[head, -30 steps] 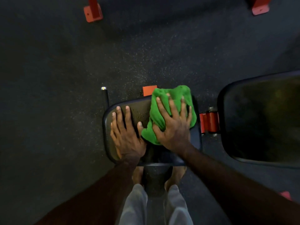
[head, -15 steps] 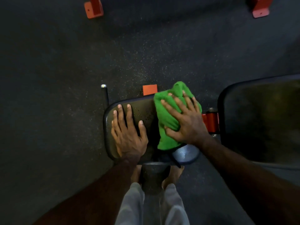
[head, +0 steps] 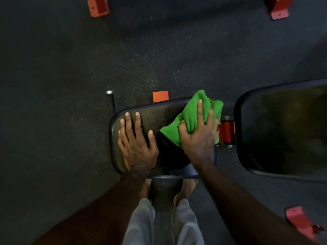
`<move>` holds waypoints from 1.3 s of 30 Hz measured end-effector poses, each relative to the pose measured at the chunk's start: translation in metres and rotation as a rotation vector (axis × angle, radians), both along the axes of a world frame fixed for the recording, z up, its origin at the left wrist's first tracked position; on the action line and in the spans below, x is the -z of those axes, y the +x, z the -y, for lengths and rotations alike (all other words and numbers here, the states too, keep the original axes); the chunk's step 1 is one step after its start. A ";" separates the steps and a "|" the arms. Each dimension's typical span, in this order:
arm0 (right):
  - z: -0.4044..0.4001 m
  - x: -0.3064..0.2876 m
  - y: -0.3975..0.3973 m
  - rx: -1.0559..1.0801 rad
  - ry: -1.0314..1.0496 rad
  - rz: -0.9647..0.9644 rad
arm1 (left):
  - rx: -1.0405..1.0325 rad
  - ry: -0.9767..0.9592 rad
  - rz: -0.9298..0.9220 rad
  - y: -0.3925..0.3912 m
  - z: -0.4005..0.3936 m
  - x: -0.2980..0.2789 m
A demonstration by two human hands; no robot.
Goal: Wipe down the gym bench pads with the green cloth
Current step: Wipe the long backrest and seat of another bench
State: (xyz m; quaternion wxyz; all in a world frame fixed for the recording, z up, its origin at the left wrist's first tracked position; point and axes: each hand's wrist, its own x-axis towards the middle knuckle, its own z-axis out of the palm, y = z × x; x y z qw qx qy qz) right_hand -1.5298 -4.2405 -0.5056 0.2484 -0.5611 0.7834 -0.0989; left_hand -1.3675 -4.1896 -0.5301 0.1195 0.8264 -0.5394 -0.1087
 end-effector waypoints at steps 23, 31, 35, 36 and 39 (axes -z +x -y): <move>-0.081 -0.006 -0.010 0.111 0.076 0.023 | -0.011 -0.011 0.008 -0.001 0.001 0.000; -0.096 0.007 -0.053 -0.131 0.059 0.037 | -0.017 0.002 -0.004 -0.001 0.001 -0.001; -0.085 -0.005 -0.007 -0.034 0.126 -0.021 | -0.018 -0.011 0.005 -0.001 0.001 0.000; -0.082 -0.004 -0.015 -0.170 0.127 -0.025 | -0.020 -0.011 0.001 -0.001 0.001 0.000; -0.055 0.003 -0.062 -0.473 0.022 -0.001 | -0.016 -0.001 -0.027 -0.001 0.002 -0.001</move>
